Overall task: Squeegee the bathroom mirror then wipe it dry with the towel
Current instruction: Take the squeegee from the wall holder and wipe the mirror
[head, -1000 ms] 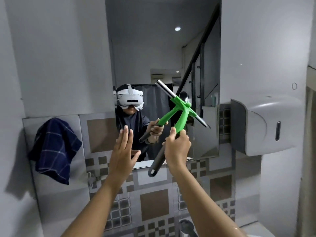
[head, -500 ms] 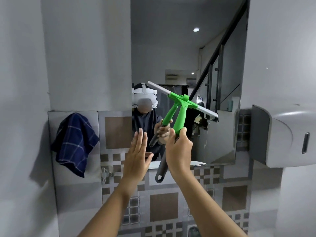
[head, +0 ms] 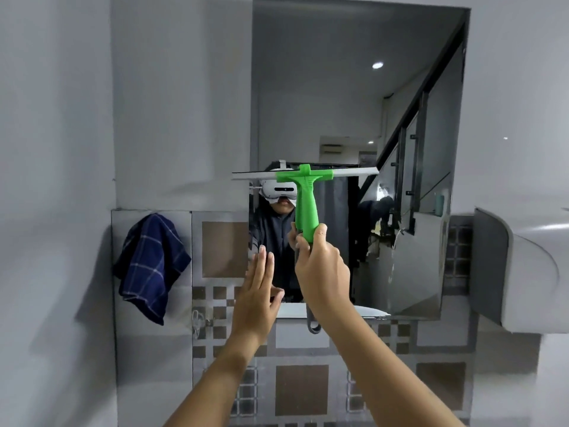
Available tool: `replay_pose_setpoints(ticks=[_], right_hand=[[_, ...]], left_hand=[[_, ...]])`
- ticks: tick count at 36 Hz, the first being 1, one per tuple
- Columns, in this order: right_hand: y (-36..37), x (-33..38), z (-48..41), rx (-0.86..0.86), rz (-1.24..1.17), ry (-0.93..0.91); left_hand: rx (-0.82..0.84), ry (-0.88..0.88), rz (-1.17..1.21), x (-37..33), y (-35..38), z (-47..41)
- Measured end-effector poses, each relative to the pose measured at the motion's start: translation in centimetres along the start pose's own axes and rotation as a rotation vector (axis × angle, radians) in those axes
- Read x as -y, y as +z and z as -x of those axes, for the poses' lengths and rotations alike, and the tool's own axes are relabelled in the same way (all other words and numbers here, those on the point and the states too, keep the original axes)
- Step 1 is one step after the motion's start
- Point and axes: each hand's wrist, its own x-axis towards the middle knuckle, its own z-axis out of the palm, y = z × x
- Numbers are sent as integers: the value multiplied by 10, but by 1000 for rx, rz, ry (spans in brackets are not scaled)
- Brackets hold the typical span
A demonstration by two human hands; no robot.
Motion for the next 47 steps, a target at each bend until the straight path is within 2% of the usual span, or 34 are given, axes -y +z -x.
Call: replay_pose_setpoints(ticks=[10, 12, 14, 22, 25, 32, 47], right_hand=[[-15, -35, -7, 22, 275, -171], [-38, -81, -10, 103, 290, -222], [-41, -89, -10, 88, 315, -262], [-63, -88, -33, 50, 412, -350], [-70, -87, -39, 102, 437, -360], [-88, -100, -43, 12, 458, -450], [-100, -171, -28, 18, 496, -292]], left_hand=[[-63, -89, 1, 2, 21, 16], [-76, -192, -34, -39, 51, 33], [-71, -221, -3, -37, 48, 40], [-117, -161, -1, -25, 33, 22], [-131, -155, -25, -18, 30, 18], [-157, -140, -35, -17, 28, 16], [-119, -187, 0, -19, 27, 16]])
